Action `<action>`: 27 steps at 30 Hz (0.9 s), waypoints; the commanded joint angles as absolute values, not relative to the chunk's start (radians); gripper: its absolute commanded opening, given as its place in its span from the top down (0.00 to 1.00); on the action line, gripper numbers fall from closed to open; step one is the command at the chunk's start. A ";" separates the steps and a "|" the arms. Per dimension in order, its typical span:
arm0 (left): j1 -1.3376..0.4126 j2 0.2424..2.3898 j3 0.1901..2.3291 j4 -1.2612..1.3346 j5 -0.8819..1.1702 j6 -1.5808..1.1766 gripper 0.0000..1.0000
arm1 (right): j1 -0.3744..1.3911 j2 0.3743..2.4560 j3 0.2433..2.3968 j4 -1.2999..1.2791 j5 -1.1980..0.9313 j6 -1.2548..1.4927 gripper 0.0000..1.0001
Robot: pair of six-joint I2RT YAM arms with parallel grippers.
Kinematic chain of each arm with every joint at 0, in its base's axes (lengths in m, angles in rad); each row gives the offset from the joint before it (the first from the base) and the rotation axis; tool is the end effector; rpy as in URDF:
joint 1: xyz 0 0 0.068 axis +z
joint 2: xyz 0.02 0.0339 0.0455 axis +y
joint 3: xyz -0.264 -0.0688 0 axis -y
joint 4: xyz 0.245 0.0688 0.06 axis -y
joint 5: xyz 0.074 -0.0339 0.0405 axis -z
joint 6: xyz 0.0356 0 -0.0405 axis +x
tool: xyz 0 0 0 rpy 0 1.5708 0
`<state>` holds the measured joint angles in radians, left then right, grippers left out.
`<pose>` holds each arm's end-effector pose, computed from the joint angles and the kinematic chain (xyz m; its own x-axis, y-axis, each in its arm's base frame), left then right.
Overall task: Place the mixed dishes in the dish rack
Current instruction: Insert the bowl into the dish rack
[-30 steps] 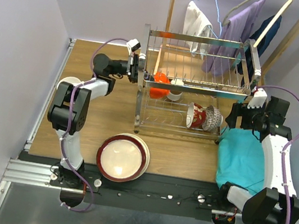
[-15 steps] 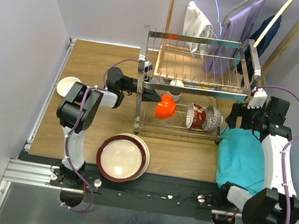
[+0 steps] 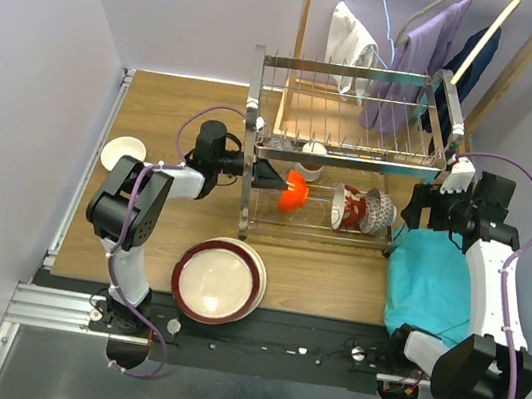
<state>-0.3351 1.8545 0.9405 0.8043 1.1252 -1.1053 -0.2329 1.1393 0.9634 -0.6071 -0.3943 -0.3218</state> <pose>0.3481 -0.1552 0.1998 -0.9300 -0.0840 -0.3579 0.3514 0.0825 -0.9326 0.2338 -0.0414 0.2941 -0.6347 -0.1495 -0.7581 -0.2663 0.9633 0.0329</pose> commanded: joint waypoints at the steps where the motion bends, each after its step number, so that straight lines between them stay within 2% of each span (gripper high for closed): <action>1: -0.336 1.848 0.942 0.644 1.057 -0.920 1.00 | -0.241 1.147 0.980 -0.647 -0.344 -0.437 0.00; 5: -0.341 1.871 0.902 0.802 1.068 -1.041 1.00 | -0.241 1.149 0.985 -0.650 -0.342 -0.440 0.00; 6: -0.344 1.870 0.888 0.922 1.069 -1.086 1.00 | -0.241 1.149 0.986 -0.652 -0.341 -0.440 0.00; 13: -0.384 1.920 0.793 1.346 1.062 -1.363 1.00 | -0.241 1.143 0.973 -0.652 -0.345 -0.442 0.00; 18: -0.387 2.020 0.819 1.642 1.003 -1.546 1.00 | -0.241 1.138 0.969 -0.661 -0.341 -0.446 0.00; 27: -0.437 2.033 0.861 1.582 0.960 -1.523 1.00 | -0.241 1.144 0.963 -0.657 -0.344 -0.445 0.00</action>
